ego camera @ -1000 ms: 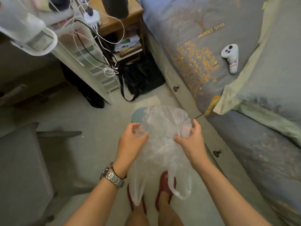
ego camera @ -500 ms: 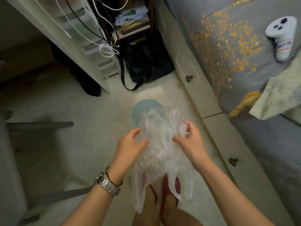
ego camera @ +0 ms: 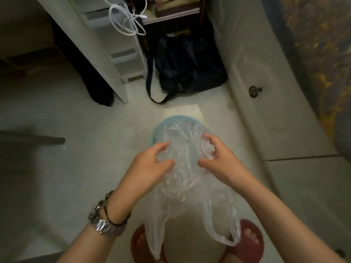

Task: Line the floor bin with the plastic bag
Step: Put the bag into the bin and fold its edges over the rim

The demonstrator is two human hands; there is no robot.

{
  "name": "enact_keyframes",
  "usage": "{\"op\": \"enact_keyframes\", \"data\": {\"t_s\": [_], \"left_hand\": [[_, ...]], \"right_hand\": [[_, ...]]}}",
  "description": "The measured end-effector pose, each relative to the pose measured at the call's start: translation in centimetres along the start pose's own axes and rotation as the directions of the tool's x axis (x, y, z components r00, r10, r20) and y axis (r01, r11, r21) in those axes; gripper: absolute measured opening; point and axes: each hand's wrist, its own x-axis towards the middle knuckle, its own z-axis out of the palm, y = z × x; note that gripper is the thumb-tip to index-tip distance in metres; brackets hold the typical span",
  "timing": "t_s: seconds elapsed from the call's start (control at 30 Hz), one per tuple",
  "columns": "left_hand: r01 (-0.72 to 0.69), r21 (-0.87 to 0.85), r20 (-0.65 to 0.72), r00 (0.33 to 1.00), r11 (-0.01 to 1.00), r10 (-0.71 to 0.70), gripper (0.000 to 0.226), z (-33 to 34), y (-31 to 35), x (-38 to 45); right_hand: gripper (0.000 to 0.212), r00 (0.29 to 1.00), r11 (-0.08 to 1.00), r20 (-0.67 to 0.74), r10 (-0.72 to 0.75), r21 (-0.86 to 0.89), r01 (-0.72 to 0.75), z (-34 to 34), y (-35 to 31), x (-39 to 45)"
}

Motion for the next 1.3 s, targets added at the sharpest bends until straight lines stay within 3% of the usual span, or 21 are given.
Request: {"op": "enact_keyframes", "data": {"t_s": [0.23, 0.5, 0.7, 0.87, 0.97, 1.03, 1.1, 1.2, 1.3], "left_hand": [[-0.092, 0.105, -0.006, 0.996, 0.99, 0.093, 0.05, 0.9, -2.7, 4.8], [-0.132, 0.217, 0.04, 0.991, 0.967, 0.126, 0.042, 1.9, -4.9, 10.1], [-0.181, 0.305, -0.031, 0.979, 0.935, 0.2, 0.037, 2.7, -5.4, 12.0], [-0.226, 0.527, -0.023, 0.96, 0.819, 0.28, 0.038, 3.5, -5.2, 12.7], [-0.208, 0.683, -0.026, 0.951, 0.7, 0.307, 0.045, 4.0, -5.0, 13.5], [-0.199, 0.766, -0.061, 0.924, 0.612, 0.378, 0.049, 3.8, -4.9, 13.4], [-0.206, 0.783, -0.116, 0.879, 0.587, 0.463, 0.049, 3.0, -4.7, 12.7], [-0.281, 0.729, -0.162, 0.815, 0.625, 0.556, 0.045, 1.8, -4.4, 10.6], [-0.355, 0.624, -0.153, 0.819, 0.697, 0.554, 0.045, 1.2, -4.7, 8.0]], "right_hand": [[0.068, 0.991, 0.998, 0.123, -0.06, -0.002, 0.061, 0.7, 3.6, 6.1], [0.07, 0.981, 0.959, 0.192, -0.014, -0.275, 0.068, 2.8, 4.5, 11.1], [0.073, 0.982, 0.909, 0.188, -0.017, -0.406, 0.093, 3.7, 5.0, 13.3], [0.065, 0.978, 0.805, 0.202, 0.054, -0.589, 0.077, 4.3, 4.3, 14.2], [0.063, 0.969, 0.727, 0.236, 0.071, -0.677, 0.112, 4.6, 3.7, 14.9], [0.064, 0.97, 0.703, 0.241, 0.02, -0.693, 0.158, 4.2, 3.1, 15.0], [0.066, 0.971, 0.71, 0.22, -0.097, -0.668, 0.223, 3.1, 2.3, 14.4], [0.056, 0.933, 0.735, 0.182, -0.31, -0.576, 0.357, 1.1, 1.4, 12.8], [0.043, 0.892, 0.741, 0.195, -0.407, -0.5, 0.448, -0.8, 1.3, 10.5]]}}
